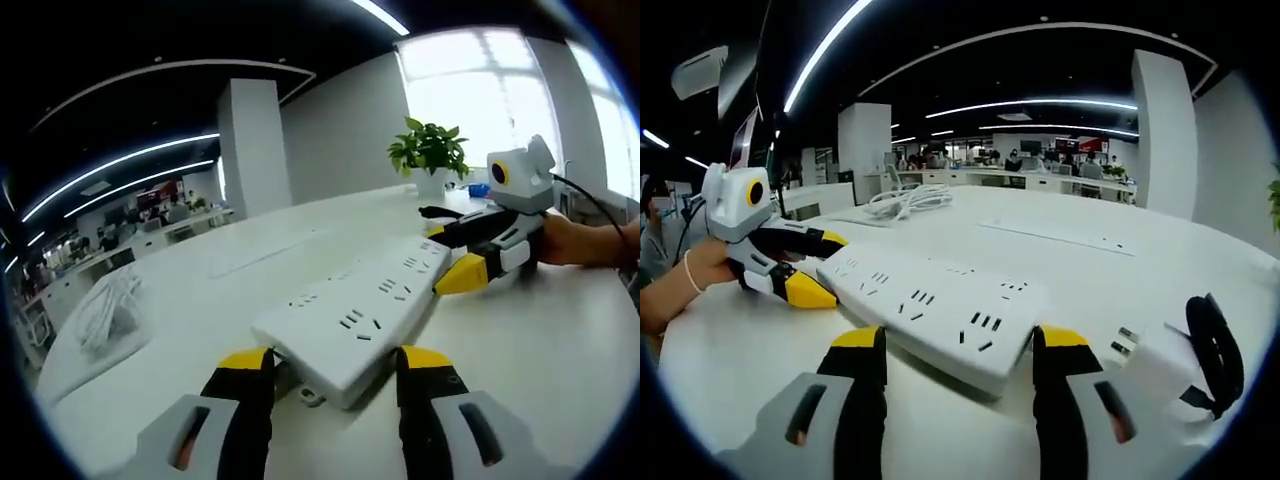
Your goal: Straighten the power strip on the desk, plug the charger into it
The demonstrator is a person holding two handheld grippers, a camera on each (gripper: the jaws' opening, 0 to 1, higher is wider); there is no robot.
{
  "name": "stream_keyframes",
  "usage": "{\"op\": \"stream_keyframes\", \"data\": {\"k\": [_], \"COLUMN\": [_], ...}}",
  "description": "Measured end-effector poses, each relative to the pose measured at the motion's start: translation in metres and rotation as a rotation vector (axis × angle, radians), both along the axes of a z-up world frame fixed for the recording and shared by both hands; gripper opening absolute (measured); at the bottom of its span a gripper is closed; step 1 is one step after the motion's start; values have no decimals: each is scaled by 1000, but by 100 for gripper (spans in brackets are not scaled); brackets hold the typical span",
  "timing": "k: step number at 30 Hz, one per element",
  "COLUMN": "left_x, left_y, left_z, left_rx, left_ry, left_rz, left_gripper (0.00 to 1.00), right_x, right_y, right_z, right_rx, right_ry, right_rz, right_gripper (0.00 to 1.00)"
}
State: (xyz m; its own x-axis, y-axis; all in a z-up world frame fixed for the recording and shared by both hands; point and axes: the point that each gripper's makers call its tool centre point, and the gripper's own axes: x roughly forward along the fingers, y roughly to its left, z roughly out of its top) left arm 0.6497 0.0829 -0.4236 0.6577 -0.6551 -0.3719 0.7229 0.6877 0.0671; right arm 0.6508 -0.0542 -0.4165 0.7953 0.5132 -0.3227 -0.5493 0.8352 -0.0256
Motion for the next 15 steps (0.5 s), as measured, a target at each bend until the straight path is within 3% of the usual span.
{"op": "stream_keyframes", "data": {"k": [15], "left_x": [2], "left_y": [-3], "left_z": [0], "left_rx": [5], "left_ry": [9], "left_rz": [-26], "left_gripper": [49], "right_x": [-1], "right_y": [-2], "right_z": [-1], "right_rx": [-30], "right_ry": [3], "right_rz": [-34], "right_gripper": [59]}}
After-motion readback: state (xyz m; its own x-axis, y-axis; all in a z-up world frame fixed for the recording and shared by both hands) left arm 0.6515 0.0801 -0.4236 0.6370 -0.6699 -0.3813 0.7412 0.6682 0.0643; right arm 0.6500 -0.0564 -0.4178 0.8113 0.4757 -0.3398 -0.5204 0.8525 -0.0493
